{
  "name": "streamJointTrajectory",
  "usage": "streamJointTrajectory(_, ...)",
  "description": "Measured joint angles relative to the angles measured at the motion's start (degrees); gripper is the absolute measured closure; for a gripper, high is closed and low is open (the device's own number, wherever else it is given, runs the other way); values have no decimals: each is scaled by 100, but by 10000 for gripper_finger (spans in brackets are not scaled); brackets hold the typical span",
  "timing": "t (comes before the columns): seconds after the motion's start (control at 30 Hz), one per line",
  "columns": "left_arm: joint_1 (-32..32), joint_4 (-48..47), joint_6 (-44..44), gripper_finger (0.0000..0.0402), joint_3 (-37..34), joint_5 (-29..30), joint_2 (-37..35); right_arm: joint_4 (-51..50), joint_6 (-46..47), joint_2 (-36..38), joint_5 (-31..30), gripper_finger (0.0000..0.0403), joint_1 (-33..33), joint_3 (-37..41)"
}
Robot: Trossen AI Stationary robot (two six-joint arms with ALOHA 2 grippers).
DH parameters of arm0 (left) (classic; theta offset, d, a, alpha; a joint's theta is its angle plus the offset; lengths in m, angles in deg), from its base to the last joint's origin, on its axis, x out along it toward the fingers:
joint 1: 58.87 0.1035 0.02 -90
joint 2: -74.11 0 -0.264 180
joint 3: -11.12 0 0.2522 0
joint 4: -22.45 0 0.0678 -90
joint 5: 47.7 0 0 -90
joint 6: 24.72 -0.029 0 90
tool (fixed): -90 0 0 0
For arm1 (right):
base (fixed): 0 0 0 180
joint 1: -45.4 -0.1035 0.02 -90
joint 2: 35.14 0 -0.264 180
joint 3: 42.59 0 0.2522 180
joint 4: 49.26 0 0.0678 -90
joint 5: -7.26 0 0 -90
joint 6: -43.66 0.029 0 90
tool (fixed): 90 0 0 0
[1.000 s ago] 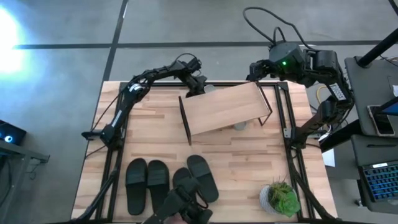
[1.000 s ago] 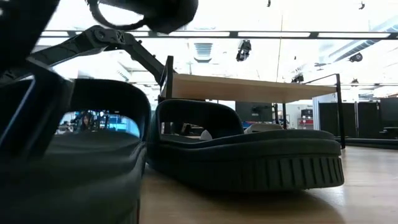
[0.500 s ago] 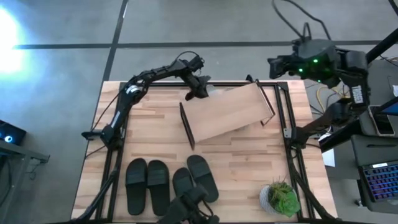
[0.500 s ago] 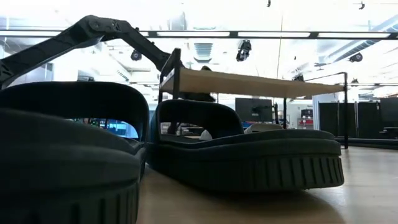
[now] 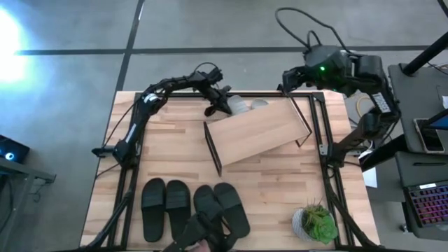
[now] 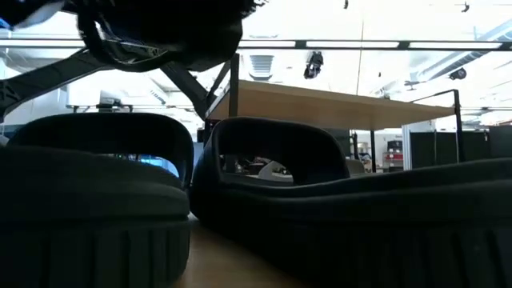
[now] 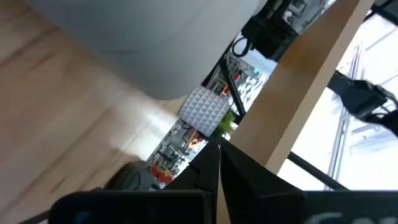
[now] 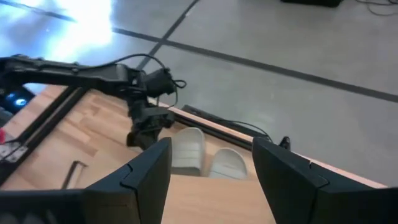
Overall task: Pick and place slides into the shelf
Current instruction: Adjust the left gray slide under the shelf
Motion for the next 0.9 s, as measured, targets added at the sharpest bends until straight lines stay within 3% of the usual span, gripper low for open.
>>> streamJointTrajectory(0.17,-83,1029,1098,401,-182,-161,59,-9,-147,-45,-5,188,103,0)
streamJointTrajectory(0.43,-48,1194,2004,402,-208,28,94,-14,-249,22,-353,188,108,0)
streamJointTrajectory(0.57,-48,1484,2878,402,-204,166,97,-14,-258,31,-365,188,103,0)
streamJointTrajectory(0.67,-48,2521,3280,402,-204,304,98,-14,-262,41,-367,188,105,0)
streamJointTrajectory(0.8,-62,4143,4038,402,-204,914,98,-14,-308,42,-367,188,103,0)
streamJointTrajectory(0.9,-87,4771,4585,402,-204,1194,98,-14,-317,42,-369,188,103,0)
